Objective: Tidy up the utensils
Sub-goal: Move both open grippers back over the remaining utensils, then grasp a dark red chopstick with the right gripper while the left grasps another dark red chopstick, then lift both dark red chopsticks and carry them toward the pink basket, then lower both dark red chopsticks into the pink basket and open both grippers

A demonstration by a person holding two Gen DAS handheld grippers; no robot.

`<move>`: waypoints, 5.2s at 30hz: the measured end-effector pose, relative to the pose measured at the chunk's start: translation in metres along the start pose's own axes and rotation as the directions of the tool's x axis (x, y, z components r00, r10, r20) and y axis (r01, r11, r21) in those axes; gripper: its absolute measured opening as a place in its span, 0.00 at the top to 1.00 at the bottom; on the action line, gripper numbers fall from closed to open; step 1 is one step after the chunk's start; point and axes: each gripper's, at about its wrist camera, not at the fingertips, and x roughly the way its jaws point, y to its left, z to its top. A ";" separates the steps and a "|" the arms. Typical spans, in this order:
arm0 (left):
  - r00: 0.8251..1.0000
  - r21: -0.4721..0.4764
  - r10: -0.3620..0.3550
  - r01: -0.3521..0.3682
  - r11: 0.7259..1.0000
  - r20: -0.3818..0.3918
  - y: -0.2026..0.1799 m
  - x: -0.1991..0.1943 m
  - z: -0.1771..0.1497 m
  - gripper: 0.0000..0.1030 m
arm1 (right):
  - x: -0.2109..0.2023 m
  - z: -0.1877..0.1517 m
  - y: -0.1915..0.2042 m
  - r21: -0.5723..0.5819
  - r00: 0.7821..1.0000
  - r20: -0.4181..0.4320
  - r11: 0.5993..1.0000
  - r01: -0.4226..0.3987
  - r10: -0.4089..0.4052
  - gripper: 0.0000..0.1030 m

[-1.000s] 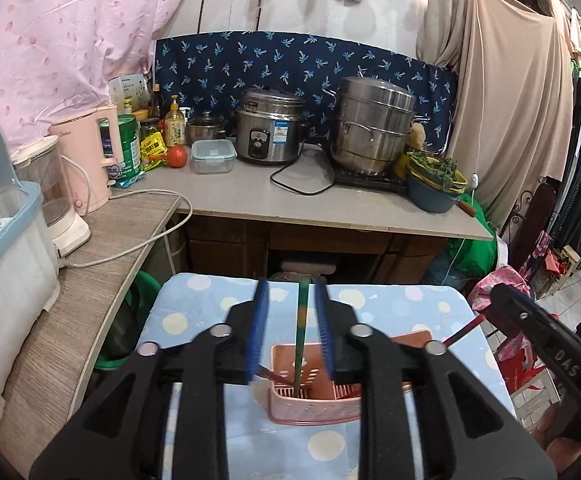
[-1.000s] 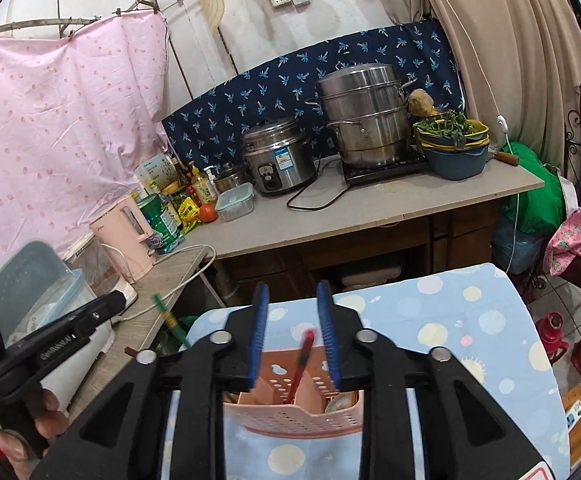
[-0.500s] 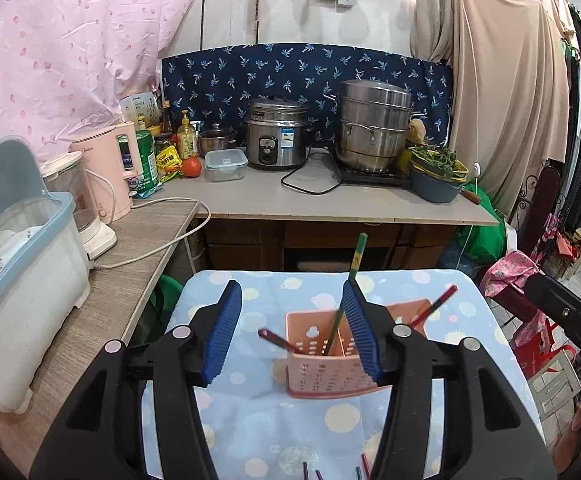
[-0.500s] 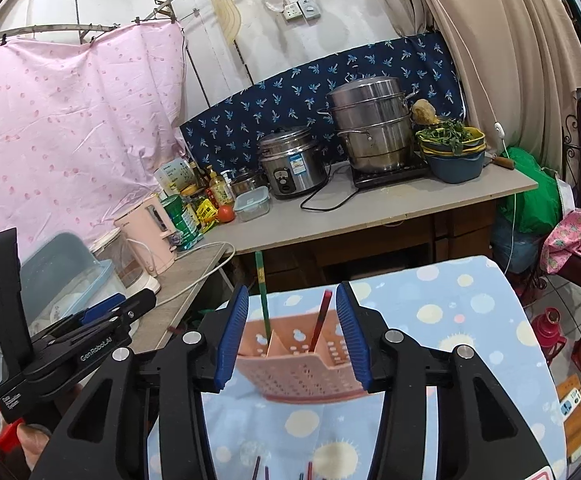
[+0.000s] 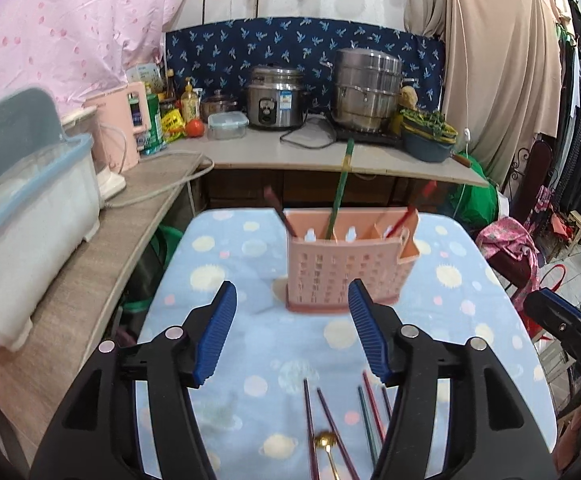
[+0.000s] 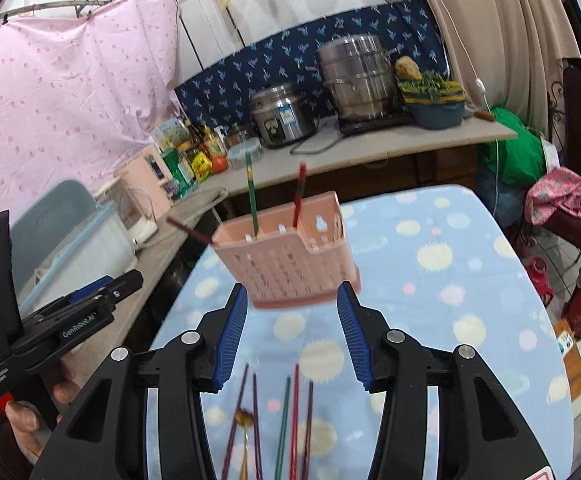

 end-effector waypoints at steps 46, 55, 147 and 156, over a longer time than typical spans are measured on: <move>0.917 -0.011 -0.047 0.046 0.999 -0.397 -0.001 0.000 -0.226 0.36 | -0.004 -0.227 0.009 -0.211 0.927 -0.340 0.974 0.087 -0.157 0.62; 0.912 0.017 -0.022 0.032 0.999 -0.409 -0.005 0.005 -0.232 0.37 | -0.004 -0.227 0.005 -0.215 0.929 -0.319 0.969 0.125 -0.190 0.78; 0.996 0.001 -0.069 0.069 0.998 0.054 0.007 -0.051 0.056 0.94 | -0.041 0.060 0.010 -0.072 0.979 0.206 0.997 0.009 0.006 0.93; 0.971 -0.004 -0.090 0.093 0.996 0.219 -0.003 -0.072 0.135 0.94 | -0.028 0.127 0.025 -0.064 0.957 0.286 0.997 -0.040 0.056 0.93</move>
